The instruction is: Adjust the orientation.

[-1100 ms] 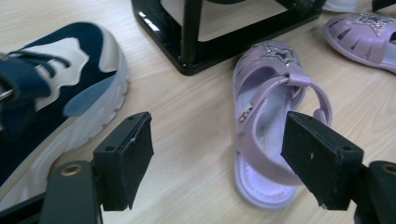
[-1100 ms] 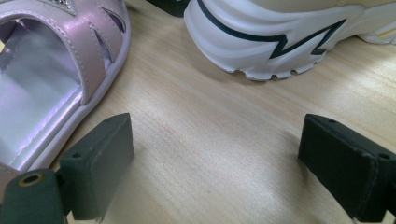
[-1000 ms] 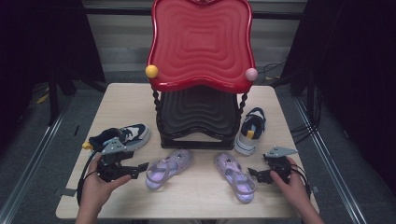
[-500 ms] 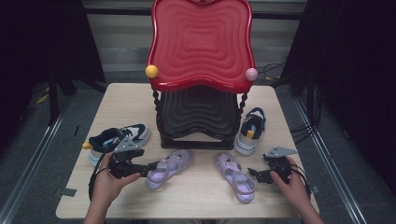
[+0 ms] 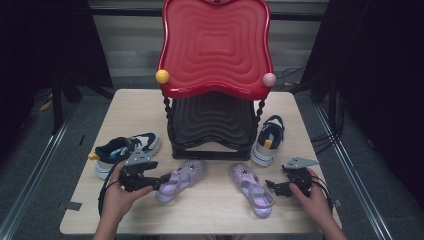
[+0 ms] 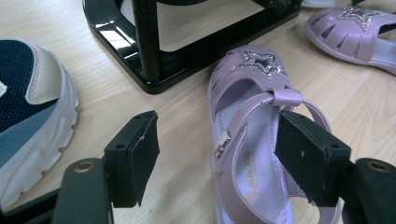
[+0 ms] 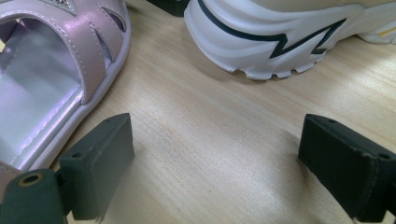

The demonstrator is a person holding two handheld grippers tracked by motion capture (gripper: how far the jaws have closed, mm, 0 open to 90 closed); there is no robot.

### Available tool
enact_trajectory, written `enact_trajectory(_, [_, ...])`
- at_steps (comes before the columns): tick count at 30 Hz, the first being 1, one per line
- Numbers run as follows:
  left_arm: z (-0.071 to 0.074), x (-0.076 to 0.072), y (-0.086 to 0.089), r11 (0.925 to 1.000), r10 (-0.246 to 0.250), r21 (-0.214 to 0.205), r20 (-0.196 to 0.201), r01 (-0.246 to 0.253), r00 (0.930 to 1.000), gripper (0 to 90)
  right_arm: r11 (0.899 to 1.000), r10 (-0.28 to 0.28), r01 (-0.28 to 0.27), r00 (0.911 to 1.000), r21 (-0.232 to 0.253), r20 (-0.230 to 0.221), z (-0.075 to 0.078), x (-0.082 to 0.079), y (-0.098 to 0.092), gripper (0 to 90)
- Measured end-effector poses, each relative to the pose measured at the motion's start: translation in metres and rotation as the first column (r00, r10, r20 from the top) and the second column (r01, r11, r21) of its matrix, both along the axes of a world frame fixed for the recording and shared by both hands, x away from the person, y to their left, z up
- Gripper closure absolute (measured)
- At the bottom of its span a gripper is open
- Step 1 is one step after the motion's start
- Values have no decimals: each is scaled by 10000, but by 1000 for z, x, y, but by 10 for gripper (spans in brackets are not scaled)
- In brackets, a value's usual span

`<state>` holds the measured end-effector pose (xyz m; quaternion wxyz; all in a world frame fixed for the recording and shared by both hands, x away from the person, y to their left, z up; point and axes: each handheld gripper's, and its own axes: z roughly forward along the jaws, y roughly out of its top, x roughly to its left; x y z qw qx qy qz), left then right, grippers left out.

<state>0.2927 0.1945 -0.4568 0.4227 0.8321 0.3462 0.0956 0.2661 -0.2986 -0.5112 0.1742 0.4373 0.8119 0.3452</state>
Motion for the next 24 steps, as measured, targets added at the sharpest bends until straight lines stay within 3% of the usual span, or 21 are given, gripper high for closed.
enact_trajectory(13, [-8,1,-4,9994,-325,-85,-84,324,9994,451,10000,-5,5,10000,0,-8,0,0,0,96])
enact_trajectory(15, [-10,1,-5,9993,-364,95,-63,364,9993,459,10000,-1,1,10000,2,-1,0,0,0,96])
enact_trajectory(24, [-12,2,-9,9985,-522,168,-52,523,9986,532,10000,-2,2,10000,0,-3,0,0,0,96])
